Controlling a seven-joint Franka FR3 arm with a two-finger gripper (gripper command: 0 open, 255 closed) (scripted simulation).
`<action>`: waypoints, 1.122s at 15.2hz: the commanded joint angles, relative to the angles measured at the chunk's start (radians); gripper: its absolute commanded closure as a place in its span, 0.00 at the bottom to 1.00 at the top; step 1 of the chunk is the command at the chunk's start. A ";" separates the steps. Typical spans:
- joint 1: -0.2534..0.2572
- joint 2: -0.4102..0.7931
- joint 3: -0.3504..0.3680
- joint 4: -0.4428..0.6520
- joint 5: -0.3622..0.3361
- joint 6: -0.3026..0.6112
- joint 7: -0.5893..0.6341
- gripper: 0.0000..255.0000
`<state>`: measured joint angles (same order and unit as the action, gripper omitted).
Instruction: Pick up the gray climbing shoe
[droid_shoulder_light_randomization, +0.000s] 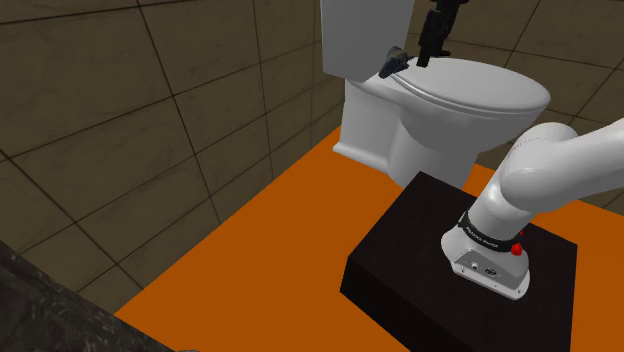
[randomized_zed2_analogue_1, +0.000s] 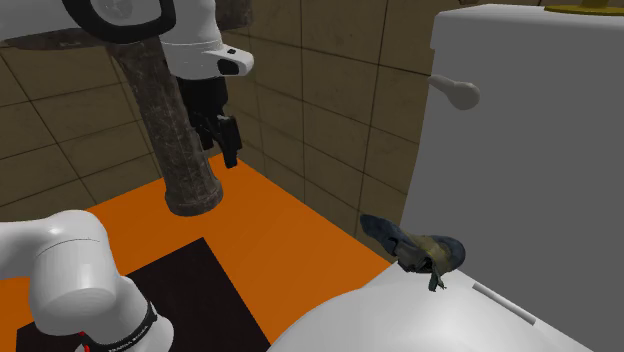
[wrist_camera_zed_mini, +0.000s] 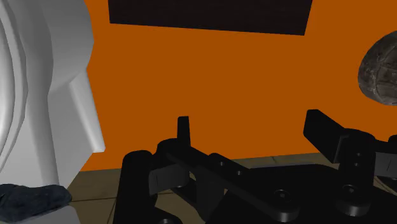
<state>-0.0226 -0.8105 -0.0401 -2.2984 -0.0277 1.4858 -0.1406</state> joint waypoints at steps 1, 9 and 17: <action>0.000 0.000 0.000 0.000 0.000 0.000 0.000 0.00; 0.065 -0.002 -0.264 -0.032 -0.170 0.092 -0.493 0.00; 0.195 0.150 -0.550 0.081 -0.260 0.214 -0.983 0.00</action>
<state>0.1471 -0.6971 -0.5469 -2.2512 -0.2829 1.6836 -1.0483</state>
